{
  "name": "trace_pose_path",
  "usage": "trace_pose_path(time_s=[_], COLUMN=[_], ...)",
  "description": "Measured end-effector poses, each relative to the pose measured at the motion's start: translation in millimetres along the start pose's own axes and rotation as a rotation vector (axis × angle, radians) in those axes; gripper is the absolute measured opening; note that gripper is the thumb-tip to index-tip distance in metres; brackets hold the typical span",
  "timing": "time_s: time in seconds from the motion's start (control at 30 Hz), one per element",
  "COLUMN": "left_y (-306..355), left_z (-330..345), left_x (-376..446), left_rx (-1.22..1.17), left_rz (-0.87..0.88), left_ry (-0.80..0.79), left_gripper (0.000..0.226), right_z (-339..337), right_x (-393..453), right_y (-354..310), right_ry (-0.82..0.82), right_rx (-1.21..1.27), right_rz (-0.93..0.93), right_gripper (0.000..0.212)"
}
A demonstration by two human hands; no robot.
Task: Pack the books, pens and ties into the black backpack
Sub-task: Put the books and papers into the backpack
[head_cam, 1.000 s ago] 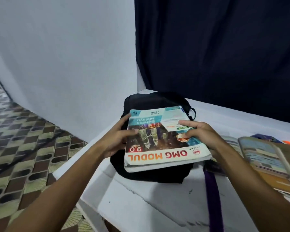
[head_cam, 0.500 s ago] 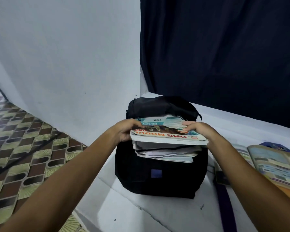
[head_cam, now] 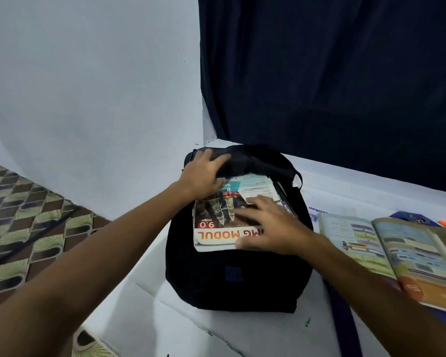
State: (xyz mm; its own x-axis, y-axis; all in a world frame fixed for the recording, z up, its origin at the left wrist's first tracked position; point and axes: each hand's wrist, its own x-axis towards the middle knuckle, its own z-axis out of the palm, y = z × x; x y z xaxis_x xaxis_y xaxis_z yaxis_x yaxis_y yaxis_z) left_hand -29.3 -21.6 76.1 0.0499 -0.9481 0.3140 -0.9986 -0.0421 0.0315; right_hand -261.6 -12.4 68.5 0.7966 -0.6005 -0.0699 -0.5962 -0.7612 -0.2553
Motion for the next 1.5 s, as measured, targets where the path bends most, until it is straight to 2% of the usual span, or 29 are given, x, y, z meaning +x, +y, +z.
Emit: trace_pose_path(time_s=[0.07, 0.17, 0.3, 0.4, 0.47, 0.57, 0.67, 0.9, 1.03, 1.1, 1.2, 1.27, 1.33, 1.5], left_y=[-3.7, -10.4, -19.3, -25.7, -27.5, -27.0, -25.5, -28.3, -19.8, -5.0, 41.2, 90.7, 147.4, 278.7], left_z=[10.7, 24.1, 24.2, 14.9, 4.9, -13.5, -25.1, -19.1, -11.0, -8.1, 1.2, 10.9, 22.1, 54.7], left_x=[17.0, 44.3, 80.2, 102.7, 113.8, 127.8, 136.0, 129.8, 123.0, 113.9, 92.7, 75.0, 57.7, 23.3], left_rx=[0.192, 0.389, 0.536, 0.493, 0.432, 0.418, 0.465, 0.509, 0.431, 0.328, 0.015, -0.22, -0.393, -0.568], left_rz=[0.253, 0.409, 0.438, 0.399, 0.395, 0.432, 0.475, 0.473, 0.43, 0.431, 0.477, 0.461, 0.471, 0.515], left_ry=[-0.014, -0.089, -0.176, -0.341, -0.412, -0.4, -0.391, -0.385, -0.415, -0.381, -0.176, -0.133, -0.162, -0.357], left_gripper=[0.068, 0.068, 0.088, 0.109, 0.115, 0.117, 0.115, 0.113, 0.111, 0.099, 0.08, 0.076, 0.077, 0.083], right_z=[18.3, 39.5, 54.4, 57.0, 53.5, 43.2, 32.8, 20.8, 8.6, 0.2, -3.2, -1.7, 0.6, 0.4], right_x=[1.8, 8.7, 17.3, 24.2, 32.0, 51.5, 81.5, 119.4, 95.9, 68.8, 13.9, -32.0, -83.7, -222.4], right_y=[-1.0, 4.8, 11.0, 12.2, 13.6, 17.3, 26.3, 37.7, 44.1, 53.1, 76.8, 102.3, 131.5, 201.7], right_ry=[-0.069, -0.1, -0.101, -0.084, -0.089, -0.118, -0.134, -0.143, -0.074, 0.061, 0.352, 0.508, 0.578, 0.672], right_rx=[-0.166, -0.218, -0.283, -0.275, -0.252, -0.207, -0.171, -0.155, 0.001, 0.255, 0.541, 0.638, 0.682, 0.668], right_rz=[-0.016, 0.051, 0.084, 0.091, 0.099, 0.108, 0.122, 0.122, 0.064, 0.028, 0.026, 0.102, 0.215, 0.492], right_gripper=[0.087, 0.088, 0.093, 0.093, 0.088, 0.09, 0.082, 0.074, 0.068, 0.058, 0.038, 0.025, 0.019, 0.024])
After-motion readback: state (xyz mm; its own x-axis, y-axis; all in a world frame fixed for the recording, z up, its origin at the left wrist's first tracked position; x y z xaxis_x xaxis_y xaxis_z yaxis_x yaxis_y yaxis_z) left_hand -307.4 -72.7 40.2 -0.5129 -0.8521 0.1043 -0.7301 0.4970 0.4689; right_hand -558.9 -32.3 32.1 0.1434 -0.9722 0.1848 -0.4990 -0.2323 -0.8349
